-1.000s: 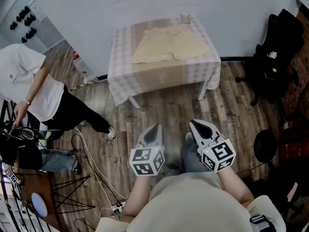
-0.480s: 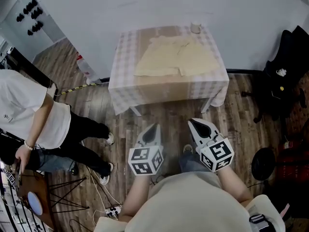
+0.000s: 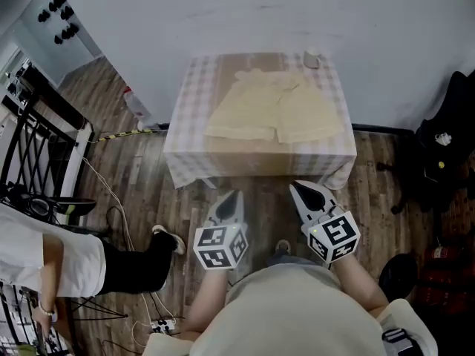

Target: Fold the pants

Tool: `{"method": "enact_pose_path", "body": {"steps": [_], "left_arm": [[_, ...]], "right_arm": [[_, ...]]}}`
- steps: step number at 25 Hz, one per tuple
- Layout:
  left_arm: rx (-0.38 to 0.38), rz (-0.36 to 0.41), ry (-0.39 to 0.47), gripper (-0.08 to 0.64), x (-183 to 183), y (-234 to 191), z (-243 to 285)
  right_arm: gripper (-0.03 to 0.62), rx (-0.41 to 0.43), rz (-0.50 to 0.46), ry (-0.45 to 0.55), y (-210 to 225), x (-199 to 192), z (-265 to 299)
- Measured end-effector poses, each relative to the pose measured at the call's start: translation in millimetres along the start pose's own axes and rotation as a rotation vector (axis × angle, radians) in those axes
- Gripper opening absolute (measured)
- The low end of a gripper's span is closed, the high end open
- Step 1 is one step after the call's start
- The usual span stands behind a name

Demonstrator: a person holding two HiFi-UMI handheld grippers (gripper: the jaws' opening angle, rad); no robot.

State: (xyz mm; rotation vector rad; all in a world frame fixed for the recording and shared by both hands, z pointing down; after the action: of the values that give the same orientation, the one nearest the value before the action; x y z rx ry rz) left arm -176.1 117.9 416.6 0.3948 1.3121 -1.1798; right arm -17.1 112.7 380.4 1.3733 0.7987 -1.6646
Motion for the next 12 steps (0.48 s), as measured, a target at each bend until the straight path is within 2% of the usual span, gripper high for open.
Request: {"method": "enact_pose_path", "body": {"steps": [6,12], "left_arm": [[0.043,-0.025,0.012,0.006,12,-2,35],[0.067,-0.038,-0.004,0.006,12,0,55]], "right_arm": [[0.0,0.033,0.002,-0.009,39,6,24],[0.0,0.062,0.004,-0.025,58,4,39]]}}
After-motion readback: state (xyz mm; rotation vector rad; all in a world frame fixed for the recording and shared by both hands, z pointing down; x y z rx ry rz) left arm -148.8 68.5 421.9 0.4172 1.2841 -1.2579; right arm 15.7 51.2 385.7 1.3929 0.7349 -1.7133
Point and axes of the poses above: the fingertips, and each gripper's own axes: z forward along the fingers, y to its right, x out of its top, the point moved 3 cm from there along -z, backward along the fingers, and after that the axes turned 11 degrees about -x, right-handed, at the moved point
